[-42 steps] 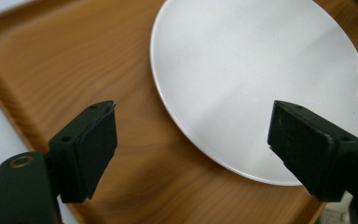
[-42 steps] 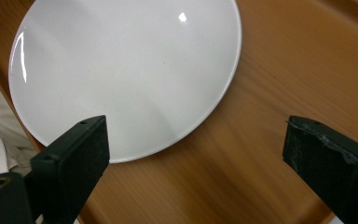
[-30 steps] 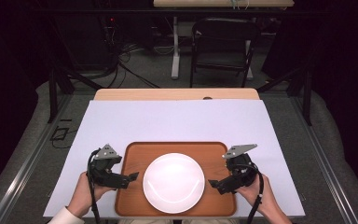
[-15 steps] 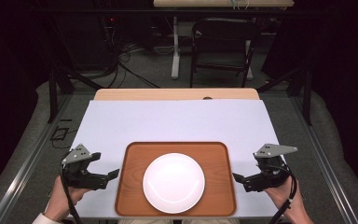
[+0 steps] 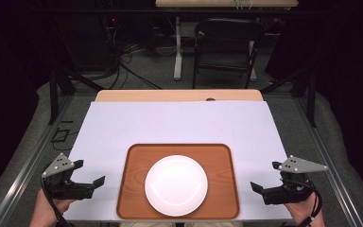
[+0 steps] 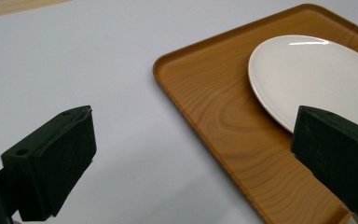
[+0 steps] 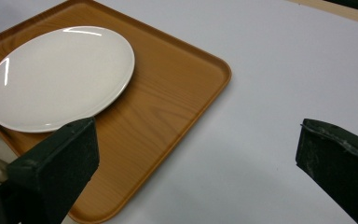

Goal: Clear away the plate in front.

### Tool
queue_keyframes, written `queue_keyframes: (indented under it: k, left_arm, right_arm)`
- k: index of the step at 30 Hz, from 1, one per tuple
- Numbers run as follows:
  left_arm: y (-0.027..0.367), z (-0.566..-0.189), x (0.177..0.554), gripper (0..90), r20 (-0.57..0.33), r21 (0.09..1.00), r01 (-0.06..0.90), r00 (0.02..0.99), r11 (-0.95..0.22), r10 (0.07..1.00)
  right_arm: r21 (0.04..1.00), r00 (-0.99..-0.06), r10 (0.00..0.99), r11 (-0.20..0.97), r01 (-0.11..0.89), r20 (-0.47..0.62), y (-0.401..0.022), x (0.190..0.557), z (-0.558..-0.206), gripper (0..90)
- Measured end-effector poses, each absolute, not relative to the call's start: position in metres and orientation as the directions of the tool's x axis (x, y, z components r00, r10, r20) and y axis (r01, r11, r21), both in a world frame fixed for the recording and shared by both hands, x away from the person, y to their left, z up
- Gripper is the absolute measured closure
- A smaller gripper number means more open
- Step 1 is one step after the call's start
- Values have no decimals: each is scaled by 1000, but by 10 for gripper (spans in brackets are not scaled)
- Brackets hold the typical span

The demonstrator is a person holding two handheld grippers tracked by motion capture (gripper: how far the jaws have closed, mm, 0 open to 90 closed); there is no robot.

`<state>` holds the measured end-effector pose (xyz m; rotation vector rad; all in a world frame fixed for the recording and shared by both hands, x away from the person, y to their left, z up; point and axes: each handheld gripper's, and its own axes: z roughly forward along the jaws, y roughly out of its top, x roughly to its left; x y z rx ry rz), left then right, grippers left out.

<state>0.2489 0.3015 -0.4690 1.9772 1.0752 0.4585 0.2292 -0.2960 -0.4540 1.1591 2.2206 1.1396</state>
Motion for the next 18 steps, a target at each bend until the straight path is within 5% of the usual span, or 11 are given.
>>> queue_keyframes:
  k: [18]
  left_arm:
    - [306,-488,241,1,-75,791,540,550,-287,832]
  right_arm:
    - [754,-567,817,305,582,108,-305,218,-482,0]
